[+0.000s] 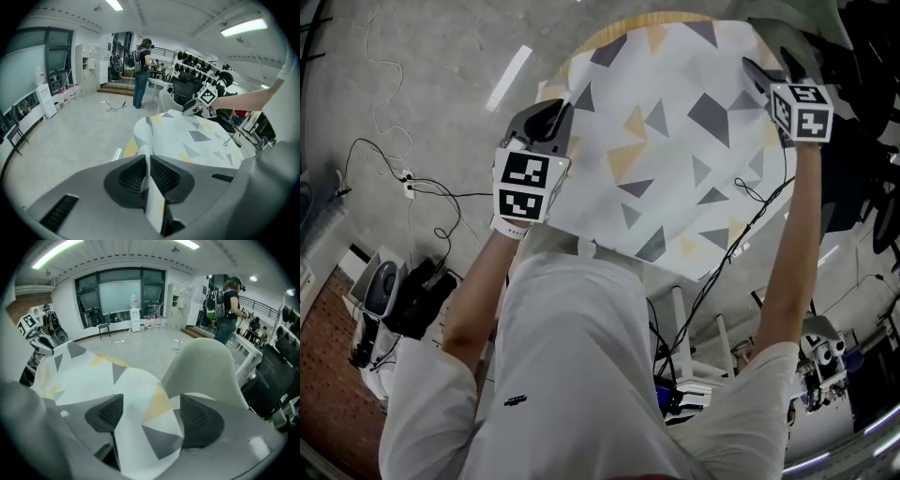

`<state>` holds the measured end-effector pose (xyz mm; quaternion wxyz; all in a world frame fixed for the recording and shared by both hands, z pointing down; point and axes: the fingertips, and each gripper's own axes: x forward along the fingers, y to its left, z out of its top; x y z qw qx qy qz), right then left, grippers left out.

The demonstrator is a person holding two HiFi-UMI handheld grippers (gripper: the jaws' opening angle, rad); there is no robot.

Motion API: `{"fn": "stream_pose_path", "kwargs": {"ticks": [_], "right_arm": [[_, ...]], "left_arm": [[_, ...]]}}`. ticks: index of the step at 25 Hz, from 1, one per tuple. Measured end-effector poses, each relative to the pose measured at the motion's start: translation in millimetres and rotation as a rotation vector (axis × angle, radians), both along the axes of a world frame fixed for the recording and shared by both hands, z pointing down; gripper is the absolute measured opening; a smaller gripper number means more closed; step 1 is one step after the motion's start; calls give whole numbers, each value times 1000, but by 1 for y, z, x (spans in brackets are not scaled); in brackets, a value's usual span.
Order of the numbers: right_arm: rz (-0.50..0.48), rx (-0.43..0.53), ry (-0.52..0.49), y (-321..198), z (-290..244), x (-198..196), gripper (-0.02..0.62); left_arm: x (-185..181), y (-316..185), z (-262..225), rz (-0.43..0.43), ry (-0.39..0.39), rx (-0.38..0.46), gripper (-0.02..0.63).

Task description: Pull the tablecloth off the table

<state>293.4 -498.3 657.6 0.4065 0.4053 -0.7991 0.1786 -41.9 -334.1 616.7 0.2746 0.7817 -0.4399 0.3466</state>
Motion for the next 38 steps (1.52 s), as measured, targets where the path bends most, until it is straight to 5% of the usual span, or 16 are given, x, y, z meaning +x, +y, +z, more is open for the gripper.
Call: {"fn": "stream_pose_path", "kwargs": {"ticks": [5, 8, 20, 26, 38], "right_arm": [[48, -195, -174, -10, 26, 7, 376], [21, -206, -210, -7, 25, 4, 321], [-185, 75, 59, 84, -58, -35, 72], [-230, 171, 7, 114, -102, -32, 35], [-144, 388, -90, 201, -208, -19, 21]], "left_arm": [[9, 4, -9, -4, -16, 20, 38], [15, 7, -14, -2, -19, 38, 37], [11, 85, -84, -14, -20, 192, 35], [18, 87, -98, -61, -11, 221, 35], [11, 115, -150, -132, 21, 308, 35]]}}
